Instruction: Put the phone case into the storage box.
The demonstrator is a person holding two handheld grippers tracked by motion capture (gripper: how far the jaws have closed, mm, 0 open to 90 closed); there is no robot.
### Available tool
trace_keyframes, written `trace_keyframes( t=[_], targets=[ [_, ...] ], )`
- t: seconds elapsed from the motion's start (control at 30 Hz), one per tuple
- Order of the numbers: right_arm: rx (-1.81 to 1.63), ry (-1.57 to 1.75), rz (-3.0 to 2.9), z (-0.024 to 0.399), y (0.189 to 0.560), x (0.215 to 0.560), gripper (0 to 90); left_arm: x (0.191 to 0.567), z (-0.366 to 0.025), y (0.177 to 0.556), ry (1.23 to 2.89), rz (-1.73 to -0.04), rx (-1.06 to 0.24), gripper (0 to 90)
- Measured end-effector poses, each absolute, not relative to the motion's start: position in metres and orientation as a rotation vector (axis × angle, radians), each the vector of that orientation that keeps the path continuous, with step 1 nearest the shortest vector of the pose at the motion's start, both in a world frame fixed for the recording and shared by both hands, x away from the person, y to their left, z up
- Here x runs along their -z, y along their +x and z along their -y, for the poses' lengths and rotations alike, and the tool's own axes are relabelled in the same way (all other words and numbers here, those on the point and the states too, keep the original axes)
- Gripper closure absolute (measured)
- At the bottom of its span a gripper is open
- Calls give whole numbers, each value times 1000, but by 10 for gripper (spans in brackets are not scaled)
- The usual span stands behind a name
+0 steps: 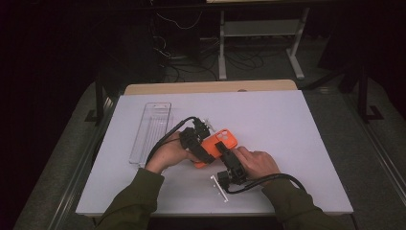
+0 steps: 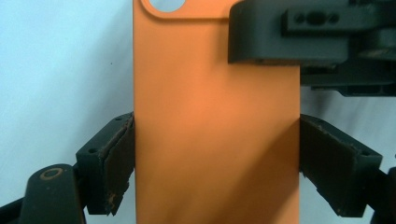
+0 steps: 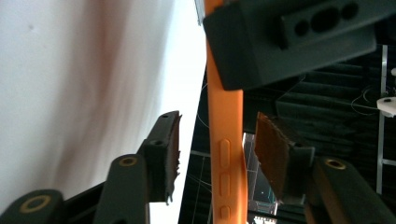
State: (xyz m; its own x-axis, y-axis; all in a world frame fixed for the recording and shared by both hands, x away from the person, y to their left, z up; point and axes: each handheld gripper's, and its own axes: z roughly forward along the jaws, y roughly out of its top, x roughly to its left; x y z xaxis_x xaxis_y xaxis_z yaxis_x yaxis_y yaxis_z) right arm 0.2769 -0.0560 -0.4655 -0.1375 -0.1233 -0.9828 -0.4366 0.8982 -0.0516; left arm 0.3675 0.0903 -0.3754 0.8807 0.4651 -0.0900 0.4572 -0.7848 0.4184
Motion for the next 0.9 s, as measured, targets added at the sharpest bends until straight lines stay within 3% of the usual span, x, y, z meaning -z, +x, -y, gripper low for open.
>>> trace_keyframes(
  t=[0.9],
  targets=[
    [-297, -427, -1682, 56, 274, 465, 728, 376, -88, 367, 2632, -657, -16, 164]
  ],
)
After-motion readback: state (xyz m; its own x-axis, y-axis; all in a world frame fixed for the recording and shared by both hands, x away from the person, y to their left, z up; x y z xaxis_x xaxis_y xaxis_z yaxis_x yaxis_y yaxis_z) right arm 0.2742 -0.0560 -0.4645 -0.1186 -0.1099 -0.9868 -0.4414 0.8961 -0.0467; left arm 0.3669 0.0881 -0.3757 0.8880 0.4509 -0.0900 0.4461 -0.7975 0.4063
